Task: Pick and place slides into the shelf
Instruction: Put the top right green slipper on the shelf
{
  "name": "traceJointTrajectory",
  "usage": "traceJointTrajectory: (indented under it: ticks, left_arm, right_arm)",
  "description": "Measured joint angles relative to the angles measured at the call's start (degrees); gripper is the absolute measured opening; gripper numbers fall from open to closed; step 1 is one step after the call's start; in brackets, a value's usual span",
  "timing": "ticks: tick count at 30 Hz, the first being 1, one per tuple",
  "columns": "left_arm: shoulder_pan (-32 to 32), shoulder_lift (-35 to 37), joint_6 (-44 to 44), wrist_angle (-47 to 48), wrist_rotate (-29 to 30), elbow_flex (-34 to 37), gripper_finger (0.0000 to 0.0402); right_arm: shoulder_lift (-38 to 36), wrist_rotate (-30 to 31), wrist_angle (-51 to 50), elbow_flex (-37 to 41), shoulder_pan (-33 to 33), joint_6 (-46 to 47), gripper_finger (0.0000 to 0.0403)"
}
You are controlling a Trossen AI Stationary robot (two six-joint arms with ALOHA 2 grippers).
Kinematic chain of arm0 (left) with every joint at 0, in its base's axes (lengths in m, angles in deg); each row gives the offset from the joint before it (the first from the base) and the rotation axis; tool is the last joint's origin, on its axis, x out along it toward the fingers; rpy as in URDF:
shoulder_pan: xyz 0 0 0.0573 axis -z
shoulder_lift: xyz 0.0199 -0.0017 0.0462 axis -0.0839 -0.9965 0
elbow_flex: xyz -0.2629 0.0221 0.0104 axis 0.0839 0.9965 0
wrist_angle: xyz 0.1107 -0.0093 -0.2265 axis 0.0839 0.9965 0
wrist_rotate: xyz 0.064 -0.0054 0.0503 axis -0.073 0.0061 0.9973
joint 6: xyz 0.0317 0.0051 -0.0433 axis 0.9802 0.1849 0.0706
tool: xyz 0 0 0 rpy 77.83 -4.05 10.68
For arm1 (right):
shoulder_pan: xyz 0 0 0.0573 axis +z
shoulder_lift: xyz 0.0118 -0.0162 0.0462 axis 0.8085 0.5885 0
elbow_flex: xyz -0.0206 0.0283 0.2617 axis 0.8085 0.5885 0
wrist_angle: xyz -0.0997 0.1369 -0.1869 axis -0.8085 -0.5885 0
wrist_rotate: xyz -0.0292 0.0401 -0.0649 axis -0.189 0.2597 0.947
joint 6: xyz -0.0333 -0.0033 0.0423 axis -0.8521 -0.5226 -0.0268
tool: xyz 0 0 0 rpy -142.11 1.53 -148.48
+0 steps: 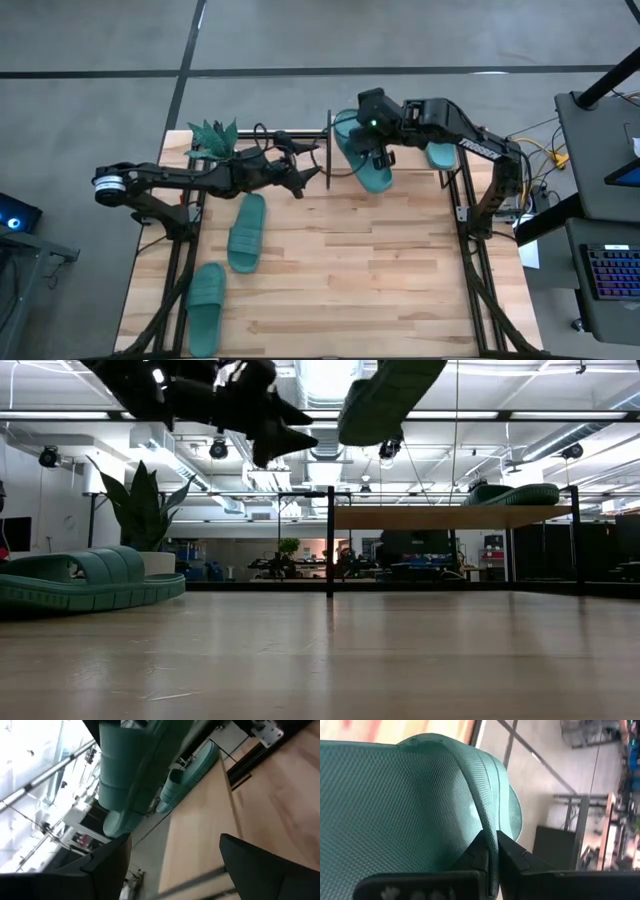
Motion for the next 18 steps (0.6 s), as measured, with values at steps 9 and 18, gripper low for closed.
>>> traceJointTrajectory:
  ticks: [9, 18]
  left_arm:
    - [0.0, 12.6, -11.1, -1.5, -0.6, 9.3, 0.0288]
    - [0.0, 25.5, -23.1, -1.5, -7.2, 16.3, 0.0288]
  right_arm:
    - [-3.0, -0.2, 6.3, 5.4, -7.8, -1.2, 0.0009]
    - [-12.4, -6.5, 24.5, 22.1, -12.6, -7.9, 0.0009]
